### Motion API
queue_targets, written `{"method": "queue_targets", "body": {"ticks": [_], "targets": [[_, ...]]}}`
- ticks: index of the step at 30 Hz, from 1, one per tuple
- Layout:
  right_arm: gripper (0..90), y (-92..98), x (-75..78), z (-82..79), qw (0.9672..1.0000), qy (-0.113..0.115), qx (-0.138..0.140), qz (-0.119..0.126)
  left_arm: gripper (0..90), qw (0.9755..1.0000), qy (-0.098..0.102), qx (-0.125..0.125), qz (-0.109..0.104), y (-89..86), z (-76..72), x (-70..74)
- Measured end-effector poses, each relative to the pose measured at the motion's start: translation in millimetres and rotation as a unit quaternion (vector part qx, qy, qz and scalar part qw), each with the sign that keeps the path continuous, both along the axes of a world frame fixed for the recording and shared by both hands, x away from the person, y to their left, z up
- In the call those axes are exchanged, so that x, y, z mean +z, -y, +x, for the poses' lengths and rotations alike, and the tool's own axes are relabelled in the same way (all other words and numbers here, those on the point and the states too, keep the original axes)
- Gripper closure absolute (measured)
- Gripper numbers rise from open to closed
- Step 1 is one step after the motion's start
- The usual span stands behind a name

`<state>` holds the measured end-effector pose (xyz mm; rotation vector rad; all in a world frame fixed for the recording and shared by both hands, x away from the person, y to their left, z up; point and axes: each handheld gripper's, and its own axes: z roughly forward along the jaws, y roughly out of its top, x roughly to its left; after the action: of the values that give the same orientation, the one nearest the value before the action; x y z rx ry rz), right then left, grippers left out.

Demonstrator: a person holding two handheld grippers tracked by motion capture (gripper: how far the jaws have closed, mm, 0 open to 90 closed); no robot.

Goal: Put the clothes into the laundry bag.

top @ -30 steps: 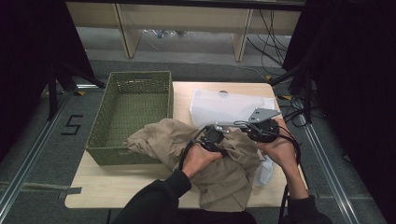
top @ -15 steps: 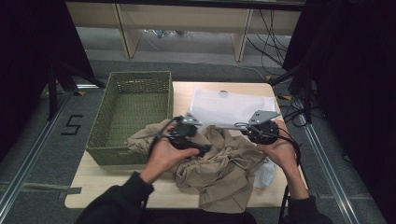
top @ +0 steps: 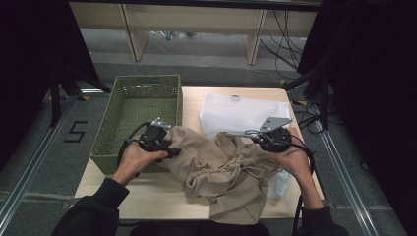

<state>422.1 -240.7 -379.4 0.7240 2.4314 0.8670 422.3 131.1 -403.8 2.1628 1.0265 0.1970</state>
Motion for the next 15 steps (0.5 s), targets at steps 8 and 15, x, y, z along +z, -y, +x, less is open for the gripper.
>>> {"method": "queue_targets", "body": {"ticks": [8,15], "targets": [[90.0,-0.8,0.4,-0.2,1.0,0.004,0.006,-0.004,88.5,0.9987,0.046,-0.014,0.015,4.6,-13.3,13.6],[90.0,-1.1,1.3,1.5,1.0,0.008,0.002,0.005,88.7,0.9921,0.098,-0.078,-0.001,46.7,-48.2,38.0]]}}
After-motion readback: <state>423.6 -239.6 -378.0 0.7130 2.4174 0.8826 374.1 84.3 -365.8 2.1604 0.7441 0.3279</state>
